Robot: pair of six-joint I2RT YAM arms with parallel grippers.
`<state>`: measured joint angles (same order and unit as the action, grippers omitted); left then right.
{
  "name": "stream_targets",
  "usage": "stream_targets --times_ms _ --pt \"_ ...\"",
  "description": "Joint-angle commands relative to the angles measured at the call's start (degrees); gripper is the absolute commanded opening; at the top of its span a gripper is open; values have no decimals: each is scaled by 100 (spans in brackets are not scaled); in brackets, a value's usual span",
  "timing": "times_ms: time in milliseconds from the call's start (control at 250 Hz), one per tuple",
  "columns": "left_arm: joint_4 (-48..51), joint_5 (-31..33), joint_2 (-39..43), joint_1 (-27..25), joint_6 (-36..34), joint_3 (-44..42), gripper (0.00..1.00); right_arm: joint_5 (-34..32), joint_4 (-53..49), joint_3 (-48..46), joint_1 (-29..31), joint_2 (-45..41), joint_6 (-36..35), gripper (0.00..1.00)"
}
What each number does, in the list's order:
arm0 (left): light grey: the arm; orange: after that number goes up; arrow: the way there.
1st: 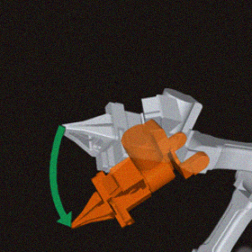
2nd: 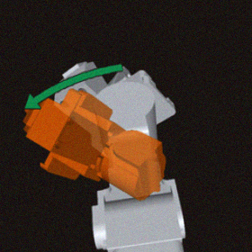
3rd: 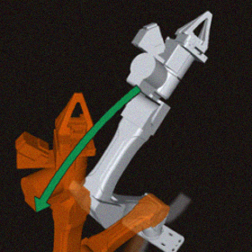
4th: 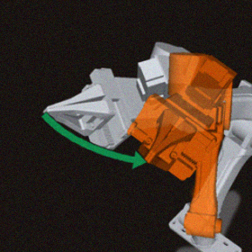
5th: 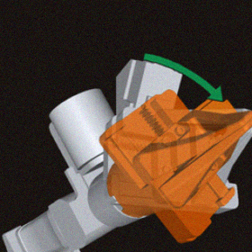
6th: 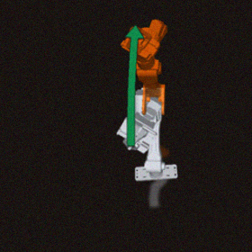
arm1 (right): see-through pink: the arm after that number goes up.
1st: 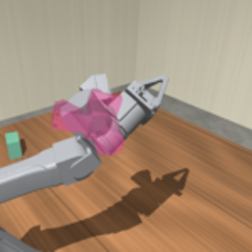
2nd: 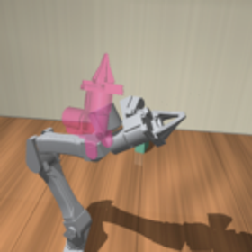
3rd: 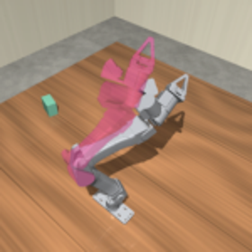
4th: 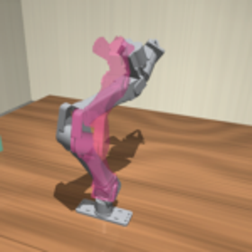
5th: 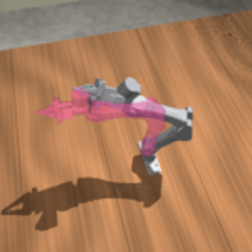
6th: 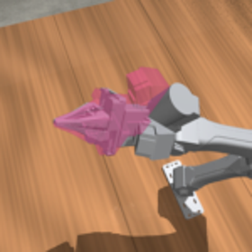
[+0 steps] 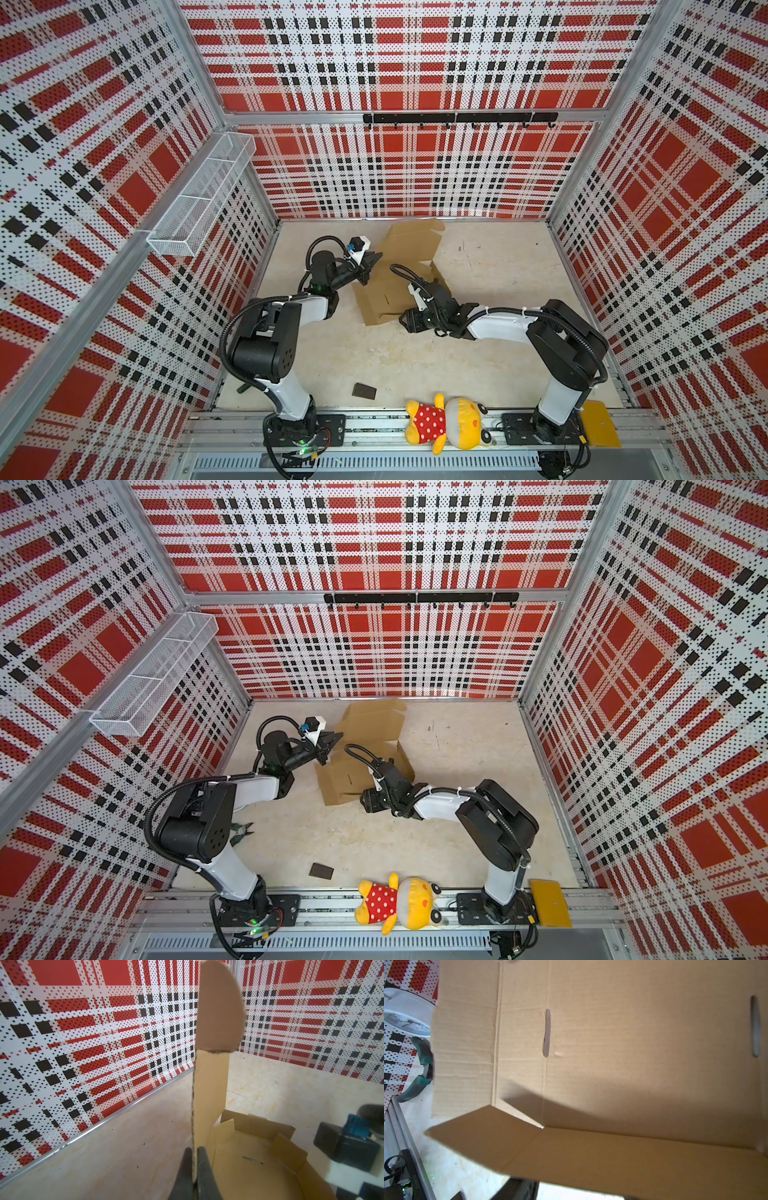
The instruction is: Fold the paper box
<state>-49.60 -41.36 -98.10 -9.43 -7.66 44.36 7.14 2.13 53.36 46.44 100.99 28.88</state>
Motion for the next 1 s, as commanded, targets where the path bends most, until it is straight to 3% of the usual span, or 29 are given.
stream_targets --times_ms 0,732,996 --pt "-102 -153 45 -125 -226 -85 0 -107 59 -98 -72 -443 -173 60" --pt "206 -117 270 -187 -585 -186 0 -471 113 -847 -355 -981 -32 51" --pt "162 -421 305 -210 -867 43 0 -458 50 -903 -372 -1024 -36 51"
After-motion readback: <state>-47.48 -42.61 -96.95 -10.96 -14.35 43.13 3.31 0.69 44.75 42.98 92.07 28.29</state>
